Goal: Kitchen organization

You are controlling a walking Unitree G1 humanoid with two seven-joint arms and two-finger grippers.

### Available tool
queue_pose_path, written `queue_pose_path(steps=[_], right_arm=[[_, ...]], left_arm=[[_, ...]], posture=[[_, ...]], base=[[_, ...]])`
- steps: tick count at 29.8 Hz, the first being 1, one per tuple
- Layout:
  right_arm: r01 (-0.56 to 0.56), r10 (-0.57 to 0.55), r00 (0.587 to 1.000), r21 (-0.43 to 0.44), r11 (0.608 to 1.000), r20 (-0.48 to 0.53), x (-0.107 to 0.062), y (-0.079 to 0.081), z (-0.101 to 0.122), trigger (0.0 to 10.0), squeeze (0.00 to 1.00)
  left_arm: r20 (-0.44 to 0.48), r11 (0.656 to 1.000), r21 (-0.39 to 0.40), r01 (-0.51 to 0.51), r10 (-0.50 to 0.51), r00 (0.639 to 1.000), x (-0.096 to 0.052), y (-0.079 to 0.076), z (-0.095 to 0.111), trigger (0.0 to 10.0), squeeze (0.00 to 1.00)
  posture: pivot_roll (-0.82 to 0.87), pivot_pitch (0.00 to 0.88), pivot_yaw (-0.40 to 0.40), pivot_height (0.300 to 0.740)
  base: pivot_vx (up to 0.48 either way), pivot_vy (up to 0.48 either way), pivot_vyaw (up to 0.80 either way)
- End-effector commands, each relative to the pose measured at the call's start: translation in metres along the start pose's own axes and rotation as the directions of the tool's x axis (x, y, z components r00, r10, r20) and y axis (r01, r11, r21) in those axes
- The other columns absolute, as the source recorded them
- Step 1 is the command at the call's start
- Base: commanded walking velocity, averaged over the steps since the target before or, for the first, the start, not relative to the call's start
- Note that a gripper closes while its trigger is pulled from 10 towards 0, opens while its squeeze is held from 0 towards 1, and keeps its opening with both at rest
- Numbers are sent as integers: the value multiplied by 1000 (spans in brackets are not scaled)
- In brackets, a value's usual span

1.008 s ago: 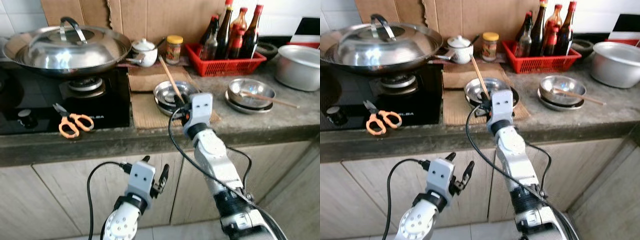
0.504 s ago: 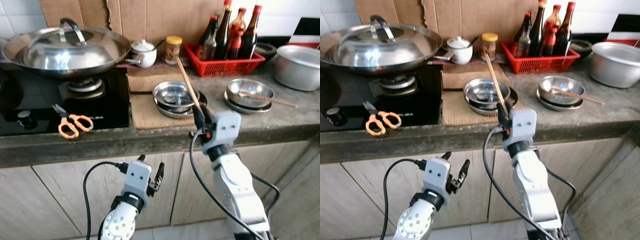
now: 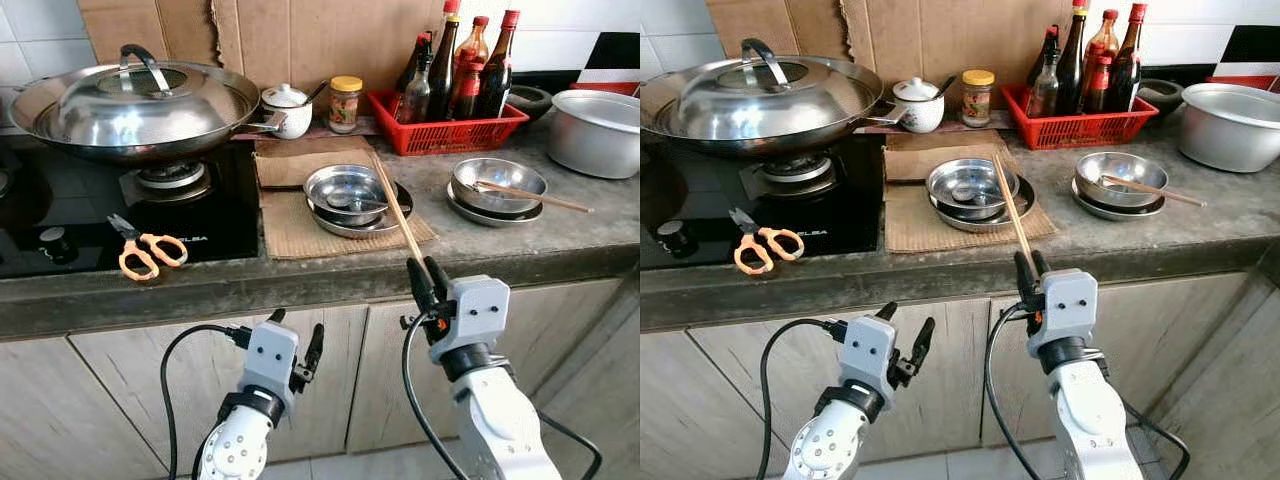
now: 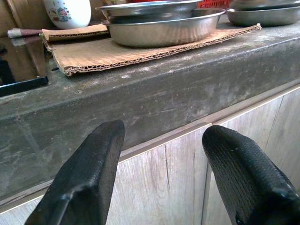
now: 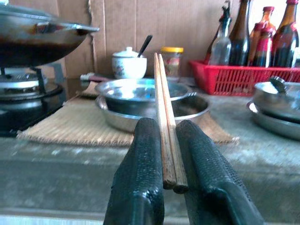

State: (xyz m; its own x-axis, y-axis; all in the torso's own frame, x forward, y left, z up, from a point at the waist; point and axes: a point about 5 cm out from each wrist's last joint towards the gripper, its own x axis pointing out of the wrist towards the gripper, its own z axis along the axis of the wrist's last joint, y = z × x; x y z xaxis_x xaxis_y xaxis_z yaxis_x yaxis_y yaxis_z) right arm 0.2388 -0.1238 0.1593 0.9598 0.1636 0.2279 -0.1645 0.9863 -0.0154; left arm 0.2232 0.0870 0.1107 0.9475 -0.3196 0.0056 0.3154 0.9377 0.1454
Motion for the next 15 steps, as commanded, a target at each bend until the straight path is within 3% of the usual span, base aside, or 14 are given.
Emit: queue_pose_path(steps=[1,6,7,8,10,11,12,13,14,15], right_arm=[[21,-21,1000,-14,1000,-2,-1,-2,-2,0,0],[38,-38,999,-13,999,-22,-4,-3,-7,0,0],[39,-39,999,-14,999,-23,-4,-3,-7,980,0],[45,-46,999,-11,999,-23,-4,-2,-7,2941,0],[47,-48,999,-10,999,-22,-3,-2,-7,2941,0],[53,-54,998,-17,998,-26,-3,-3,-9,1725,0],[53,-54,998,-17,998,-26,-3,-3,-9,1725,0],[62,-62,998,-15,998,-28,-3,-4,-9,8118,0],[67,-68,997,-12,998,-27,-1,-4,-9,10000,0],[67,-68,997,-12,998,-27,-1,-4,-9,10000,0]], left_arm=[[14,1000,10,9,-9,1000,0,-1,2,10000,0],[10,1000,3,18,-18,1000,1,-1,1,10000,0],[10,1000,3,21,-21,1000,1,-1,1,10000,0],[6,1000,5,25,-25,1000,1,-1,0,10000,0],[5,1000,5,25,-25,1000,1,-1,0,10000,0],[5,1000,6,28,-28,1000,1,-1,0,10000,0],[5,1000,6,28,-28,1000,1,-1,0,10000,0],[6,1000,8,30,-30,1000,0,-1,0,10000,0],[6,999,10,33,-33,999,0,-1,0,10000,0],[6,999,10,33,-33,999,0,-1,0,10000,0]], posture=[[126,0,-32,740],[126,0,-29,740],[125,0,-27,740],[121,0,-24,740],[121,0,-24,740],[123,0,-21,740],[123,0,-21,740],[125,0,-19,740],[125,0,-19,740],[125,0,-19,740]], base=[[0,0,0],[0,0,0],[0,0,0],[-244,0,0],[-244,0,0],[-270,0,0],[-270,0,0],[-270,0,0],[-277,0,0],[-277,0,0]])
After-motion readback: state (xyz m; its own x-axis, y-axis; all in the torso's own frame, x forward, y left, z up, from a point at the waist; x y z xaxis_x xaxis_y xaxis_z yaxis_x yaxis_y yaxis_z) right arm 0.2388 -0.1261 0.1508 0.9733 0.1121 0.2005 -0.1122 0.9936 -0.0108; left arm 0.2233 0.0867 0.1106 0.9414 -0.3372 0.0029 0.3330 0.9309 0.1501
